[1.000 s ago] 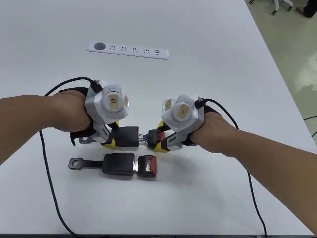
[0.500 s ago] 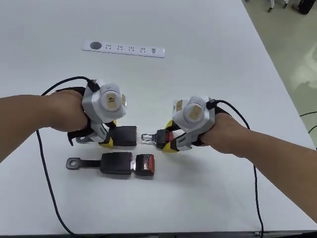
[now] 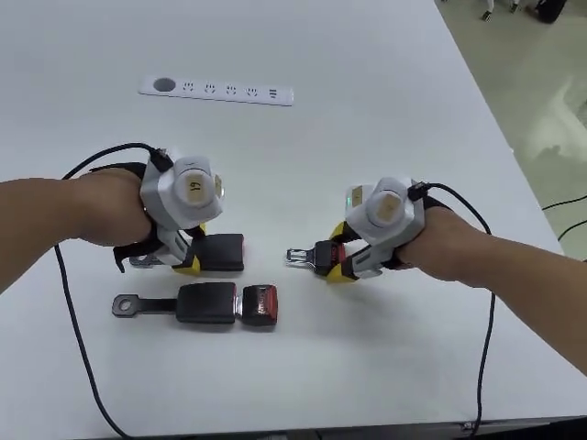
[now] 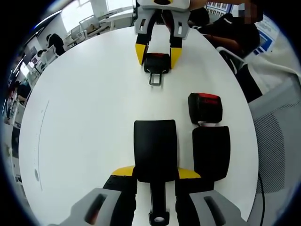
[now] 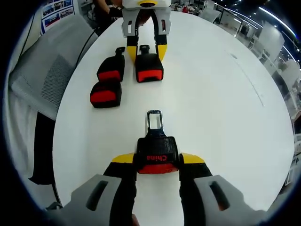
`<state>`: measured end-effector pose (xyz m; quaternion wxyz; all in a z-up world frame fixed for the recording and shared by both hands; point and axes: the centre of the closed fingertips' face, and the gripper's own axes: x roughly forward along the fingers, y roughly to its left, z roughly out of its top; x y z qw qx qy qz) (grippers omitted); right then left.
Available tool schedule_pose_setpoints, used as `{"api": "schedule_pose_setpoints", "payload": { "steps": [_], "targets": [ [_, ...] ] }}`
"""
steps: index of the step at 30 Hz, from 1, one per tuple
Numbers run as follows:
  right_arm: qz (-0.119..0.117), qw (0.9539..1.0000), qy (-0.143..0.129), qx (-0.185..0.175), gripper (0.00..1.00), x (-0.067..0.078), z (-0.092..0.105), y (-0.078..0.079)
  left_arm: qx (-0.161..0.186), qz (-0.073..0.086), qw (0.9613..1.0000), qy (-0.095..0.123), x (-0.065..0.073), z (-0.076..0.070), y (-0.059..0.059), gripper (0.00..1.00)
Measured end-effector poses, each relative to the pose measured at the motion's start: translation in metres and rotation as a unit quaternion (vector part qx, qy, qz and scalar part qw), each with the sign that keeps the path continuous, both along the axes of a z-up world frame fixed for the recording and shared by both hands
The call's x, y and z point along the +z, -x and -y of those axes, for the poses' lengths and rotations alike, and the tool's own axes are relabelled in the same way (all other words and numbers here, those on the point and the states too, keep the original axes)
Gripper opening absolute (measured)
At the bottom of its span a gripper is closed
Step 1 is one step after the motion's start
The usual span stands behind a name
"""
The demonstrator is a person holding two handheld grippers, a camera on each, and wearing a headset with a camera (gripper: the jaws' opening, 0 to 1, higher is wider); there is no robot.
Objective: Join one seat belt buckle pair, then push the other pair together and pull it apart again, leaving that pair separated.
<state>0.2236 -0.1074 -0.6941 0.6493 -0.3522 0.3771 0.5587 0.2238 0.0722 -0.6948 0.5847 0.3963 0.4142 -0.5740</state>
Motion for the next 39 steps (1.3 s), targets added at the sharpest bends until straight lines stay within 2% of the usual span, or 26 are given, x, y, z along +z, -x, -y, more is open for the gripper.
{"api": "schedule_pose_setpoints", "payload": {
  "steps": [5,20,22,24,26,27,30,32,33,35,37,39],
  "targets": [
    [-0.009,0.9999,0.001,-0.010,0.33,0.000,0.008,0.002,0.003,0.000,1.0000,0.001,-0.001,0.000,-0.001,0.31],
    [-0.002,0.9997,0.006,-0.022,0.36,0.002,0.005,0.003,-0.002,0.003,1.0000,-0.006,0.002,0.000,0.000,0.32],
    [0.008,0.9996,0.005,-0.025,0.39,0.003,0.002,0.002,0.001,0.004,1.0000,0.001,0.002,0.000,-0.002,0.33],
    [0.008,0.9996,0.003,-0.027,0.42,0.003,0.001,0.003,0.004,0.008,0.9999,0.007,0.003,0.000,-0.002,0.37],
    [0.009,0.9995,-0.003,-0.031,0.42,0.005,0.000,0.003,0.010,0.003,0.9998,0.015,0.004,-0.001,0.002,0.42],
    [0.011,0.9992,-0.009,-0.038,0.43,0.009,-0.002,0.003,0.018,-0.003,0.9995,0.025,0.006,-0.001,0.004,0.44],
    [0.019,0.9983,-0.024,-0.050,0.44,0.021,-0.005,0.004,0.035,0.012,0.9985,0.041,0.017,-0.003,-0.001,0.46],
    [0.024,0.9973,-0.037,-0.058,0.45,0.027,-0.010,0.006,0.055,0.018,0.9966,0.058,0.022,-0.004,-0.005,0.46],
    [0.030,0.9962,-0.047,-0.067,0.45,0.032,-0.013,0.007,0.076,0.023,0.9941,0.074,0.034,-0.004,-0.006,0.47],
    [0.035,0.9945,-0.063,-0.076,0.47,0.040,-0.019,0.010,0.089,0.027,0.9918,0.087,0.041,-0.007,-0.006,0.49],
    [0.038,0.9918,-0.083,-0.089,0.50,0.049,-0.026,0.015,0.093,0.035,0.9905,0.095,0.045,-0.011,-0.003,0.52],
    [0.037,0.9896,-0.100,-0.097,0.52,0.055,-0.034,0.022,0.106,0.038,0.9881,0.104,0.057,-0.012,0.006,0.55]
  ]
}}
